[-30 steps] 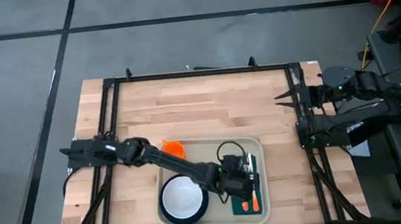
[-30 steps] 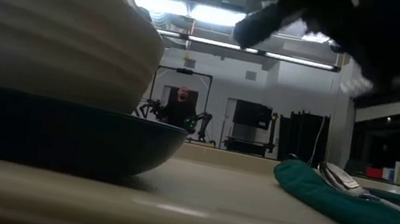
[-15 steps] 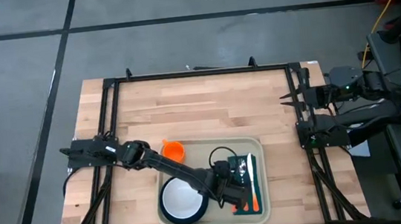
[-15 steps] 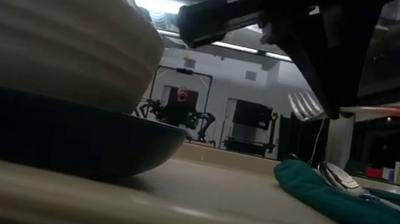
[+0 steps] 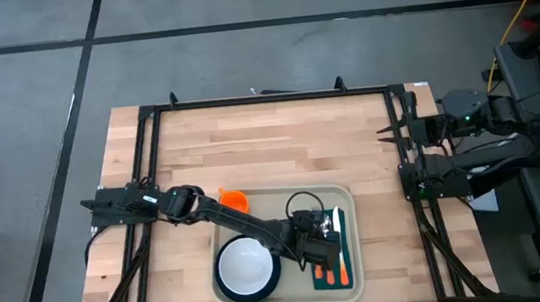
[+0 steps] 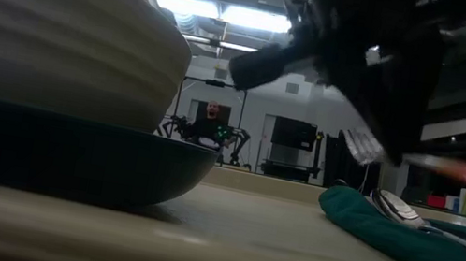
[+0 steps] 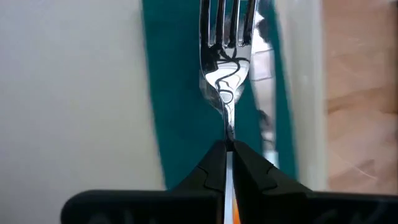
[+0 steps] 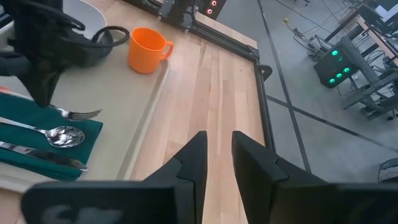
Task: Set up tray
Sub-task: Put the fork on the napkin to the left of the spoon
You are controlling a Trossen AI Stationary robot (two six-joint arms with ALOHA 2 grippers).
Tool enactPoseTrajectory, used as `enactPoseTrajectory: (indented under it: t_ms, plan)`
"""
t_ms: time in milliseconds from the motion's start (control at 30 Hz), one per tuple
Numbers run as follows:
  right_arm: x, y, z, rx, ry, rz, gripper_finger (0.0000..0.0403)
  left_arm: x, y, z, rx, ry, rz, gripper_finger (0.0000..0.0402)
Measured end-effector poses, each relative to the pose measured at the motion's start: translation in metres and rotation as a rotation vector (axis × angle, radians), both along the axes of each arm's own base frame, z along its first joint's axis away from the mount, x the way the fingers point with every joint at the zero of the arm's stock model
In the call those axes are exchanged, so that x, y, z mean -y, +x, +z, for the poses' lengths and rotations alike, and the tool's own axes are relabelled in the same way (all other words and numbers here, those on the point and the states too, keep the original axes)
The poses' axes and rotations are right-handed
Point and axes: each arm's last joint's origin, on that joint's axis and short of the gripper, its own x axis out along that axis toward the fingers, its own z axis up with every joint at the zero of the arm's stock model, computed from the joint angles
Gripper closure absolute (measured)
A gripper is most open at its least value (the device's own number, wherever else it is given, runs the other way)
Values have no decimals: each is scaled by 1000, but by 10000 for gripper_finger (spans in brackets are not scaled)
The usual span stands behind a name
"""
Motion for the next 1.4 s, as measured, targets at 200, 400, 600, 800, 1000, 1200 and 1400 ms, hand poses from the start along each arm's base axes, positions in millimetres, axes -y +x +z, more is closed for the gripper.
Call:
enactPoseTrajectory:
  t_ms: [200, 400, 600, 800, 1000, 1200, 1400]
  plan:
    - [0, -1, -1, -12, 1, 0, 323, -3, 0, -10, -13, 0, 7, 399]
    - [0, -1, -1, -13, 0, 0, 323, -2, 2, -14, 16, -17, 5, 399]
    - [0, -1, -1, -13, 0, 0, 323, 1, 7, -29, 14, -45, -8, 399]
    - [0, -1, -1, -13, 0, 0, 323, 3, 12, -44, 24, -60, 6, 399]
    - [0, -1, -1, -13, 0, 0, 323, 3, 13, -40, 28, -39, 5, 399]
    - [0, 0, -1, -13, 0, 0, 323, 3, 14, -29, 35, -8, -5, 399]
    - [0, 0, -1, -13, 0, 0, 323, 4, 9, -27, -13, -3, -3, 399]
